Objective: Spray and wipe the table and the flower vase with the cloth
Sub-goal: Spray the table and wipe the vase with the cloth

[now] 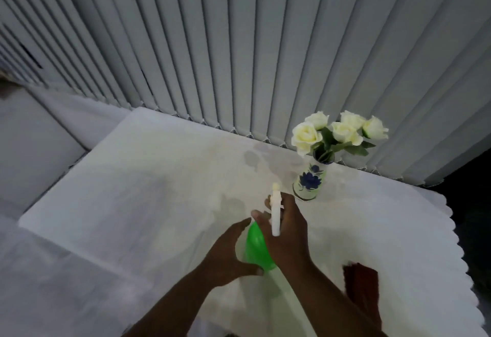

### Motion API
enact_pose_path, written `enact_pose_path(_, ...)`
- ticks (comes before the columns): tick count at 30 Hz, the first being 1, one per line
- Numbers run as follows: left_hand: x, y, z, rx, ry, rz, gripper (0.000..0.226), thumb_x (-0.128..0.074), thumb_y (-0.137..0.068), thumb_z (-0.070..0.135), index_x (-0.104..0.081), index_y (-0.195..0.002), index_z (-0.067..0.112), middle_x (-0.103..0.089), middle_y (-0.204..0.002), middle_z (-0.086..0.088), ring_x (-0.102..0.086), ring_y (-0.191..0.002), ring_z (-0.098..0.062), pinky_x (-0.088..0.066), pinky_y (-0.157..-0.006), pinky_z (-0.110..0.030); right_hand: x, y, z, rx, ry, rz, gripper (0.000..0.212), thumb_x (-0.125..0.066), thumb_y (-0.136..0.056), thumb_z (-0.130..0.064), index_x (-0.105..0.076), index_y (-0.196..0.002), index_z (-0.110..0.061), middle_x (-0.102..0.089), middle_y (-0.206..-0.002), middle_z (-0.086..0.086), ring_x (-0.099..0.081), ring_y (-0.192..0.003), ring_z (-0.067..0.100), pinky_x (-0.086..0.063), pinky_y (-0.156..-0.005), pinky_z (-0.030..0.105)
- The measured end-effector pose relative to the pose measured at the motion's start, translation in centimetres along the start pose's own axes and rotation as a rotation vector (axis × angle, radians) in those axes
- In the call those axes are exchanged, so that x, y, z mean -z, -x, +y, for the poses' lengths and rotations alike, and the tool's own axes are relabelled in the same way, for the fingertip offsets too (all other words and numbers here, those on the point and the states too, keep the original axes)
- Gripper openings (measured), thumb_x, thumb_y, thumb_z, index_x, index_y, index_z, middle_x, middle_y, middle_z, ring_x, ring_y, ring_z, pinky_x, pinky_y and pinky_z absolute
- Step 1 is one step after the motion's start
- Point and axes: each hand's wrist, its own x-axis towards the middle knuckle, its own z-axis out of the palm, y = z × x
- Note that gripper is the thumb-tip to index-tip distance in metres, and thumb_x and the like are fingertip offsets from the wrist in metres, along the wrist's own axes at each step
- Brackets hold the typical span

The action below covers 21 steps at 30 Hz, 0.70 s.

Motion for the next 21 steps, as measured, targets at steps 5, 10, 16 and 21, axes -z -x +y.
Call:
enact_pose_path(5,3.0,1.4,-2.5,-0.005,0.013,0.311,0.087,-0.085,-0.040,0.067,-0.042,-0.115,0.062,-0.053,-0.115,0.038,-0.057,-0.102,0.012,-0.049,-0.076,-0.008,-7.7,-0.7,-3.5,0.027,-0.005,-0.063,0.063,-0.088,-0.070,-0.035,-0.049,-0.115,-0.014,-0.065,-0.110,0.005,-0.067,-0.096,0.020,-0.046,-0.075,0.013)
enact_pose_path(10,6.5,1.6,-5.6,0.045,-0.040,0.403,0.079,-0.085,-0.046,0.061,-0.041,-0.111,0.064,-0.059,-0.107,0.037,-0.056,-0.097,0.019,-0.047,-0.070,-0.005,-12.7,-1.1,-4.9,0.056,0.050,-0.080,0.070,-0.090,-0.068,-0.034,-0.050,-0.120,-0.009,-0.060,-0.113,0.008,-0.062,-0.102,0.023,-0.044,-0.077,0.018)
enact_pose_path(16,8.3,0.9,-8.0,0.132,-0.040,0.321,0.083,-0.084,-0.045,0.058,-0.032,-0.108,0.074,-0.050,-0.104,0.039,-0.049,-0.094,0.026,-0.037,-0.071,-0.002,-15.2,-2.1,-5.1,0.073,0.101,-0.053,0.068,-0.093,-0.063,-0.034,-0.052,-0.110,-0.007,-0.061,-0.108,0.010,-0.060,-0.099,0.026,-0.037,-0.065,0.011)
enact_pose_path(21,7.8,1.0,-9.1,0.117,0.028,0.327,0.084,-0.089,-0.047,0.048,-0.041,-0.115,0.063,-0.058,-0.110,0.035,-0.056,-0.102,0.013,-0.046,-0.079,-0.014,-15.1,-2.0,-4.2,0.071,0.090,-0.125,0.087,-0.094,-0.059,-0.035,-0.047,-0.127,-0.010,-0.055,-0.121,0.008,-0.057,-0.112,0.026,-0.049,-0.086,0.026)
